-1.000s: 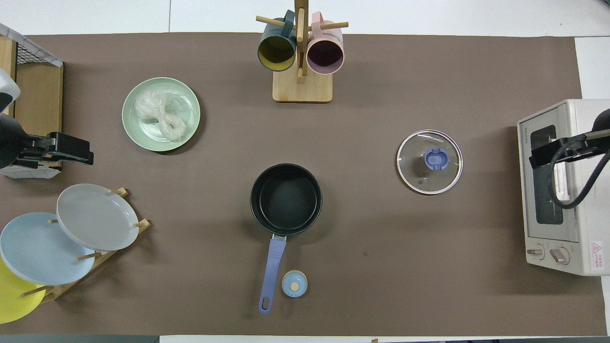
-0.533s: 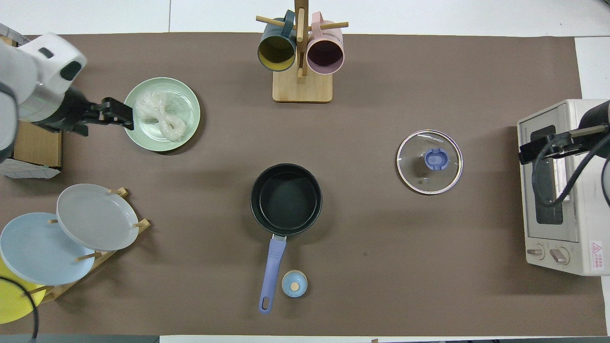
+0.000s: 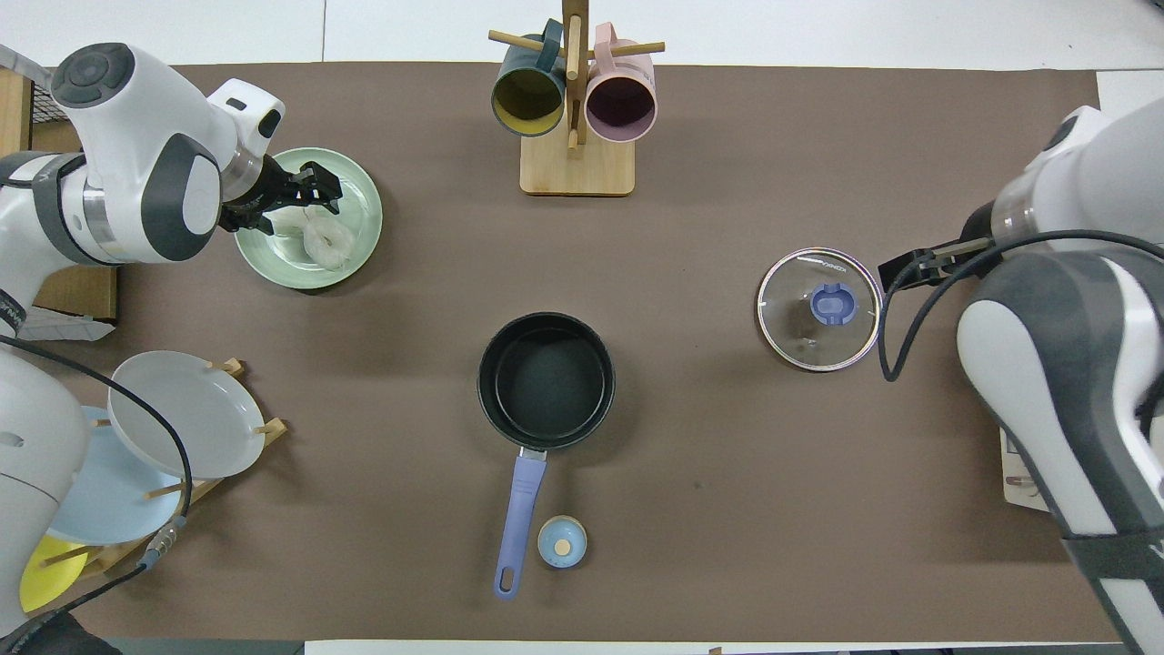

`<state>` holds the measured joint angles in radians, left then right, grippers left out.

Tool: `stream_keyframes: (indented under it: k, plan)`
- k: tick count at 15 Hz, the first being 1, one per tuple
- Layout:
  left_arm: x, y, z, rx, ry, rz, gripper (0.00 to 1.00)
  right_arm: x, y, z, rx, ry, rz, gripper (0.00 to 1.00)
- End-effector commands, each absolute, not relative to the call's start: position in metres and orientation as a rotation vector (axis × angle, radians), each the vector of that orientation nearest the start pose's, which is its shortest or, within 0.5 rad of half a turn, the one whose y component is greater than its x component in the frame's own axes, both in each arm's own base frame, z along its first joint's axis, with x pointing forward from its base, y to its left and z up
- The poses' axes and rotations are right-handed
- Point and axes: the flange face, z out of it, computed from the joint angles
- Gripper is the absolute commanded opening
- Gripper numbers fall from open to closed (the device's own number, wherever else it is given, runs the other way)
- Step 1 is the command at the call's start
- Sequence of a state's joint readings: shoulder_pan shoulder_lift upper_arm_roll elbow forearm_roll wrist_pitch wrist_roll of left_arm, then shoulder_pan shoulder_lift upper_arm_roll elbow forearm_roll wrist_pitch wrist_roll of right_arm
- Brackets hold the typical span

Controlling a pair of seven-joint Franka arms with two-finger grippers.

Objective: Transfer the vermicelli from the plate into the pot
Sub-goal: 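Reach the left gripper to the vermicelli while the right gripper reaches the lid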

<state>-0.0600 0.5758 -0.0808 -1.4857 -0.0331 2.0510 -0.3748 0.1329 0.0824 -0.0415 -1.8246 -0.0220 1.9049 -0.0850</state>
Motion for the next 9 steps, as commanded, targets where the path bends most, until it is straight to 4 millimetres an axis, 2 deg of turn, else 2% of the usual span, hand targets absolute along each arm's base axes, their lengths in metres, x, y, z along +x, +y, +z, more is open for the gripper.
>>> stream_keyframes:
  k: [1, 4, 5, 6, 7, 8, 9]
  plan:
    - [0.701, -0.088, 0.340, -3.164, -0.515, -0.010, 1.00, 0.586, 0.052, 0.452, -3.140, -0.242, -0.020, 1.00]
    - [0.698, -0.085, 0.331, -3.140, -0.568, -0.039, 0.93, 0.581, 0.055, 0.419, -3.114, -0.193, -0.028, 1.00]
    - [0.697, -0.085, 0.328, -3.137, -0.571, -0.052, 0.92, 0.577, 0.062, 0.411, -3.112, -0.211, -0.042, 1.00]
    - [0.696, -0.083, 0.327, -3.134, -0.579, -0.053, 0.85, 0.573, 0.067, 0.398, -3.112, -0.224, -0.052, 1.00]
    - [0.696, -0.083, 0.327, -3.134, -0.579, -0.053, 0.75, 0.571, 0.068, 0.386, -3.112, -0.228, -0.066, 1.00]
    - [0.696, -0.082, 0.327, -3.133, -0.583, -0.055, 0.57, 0.566, 0.077, 0.372, -3.110, -0.252, -0.064, 1.00]
    - [0.697, -0.084, 0.330, -3.135, -0.577, -0.055, 0.30, 0.565, 0.080, 0.366, -3.110, -0.259, -0.061, 1.00]
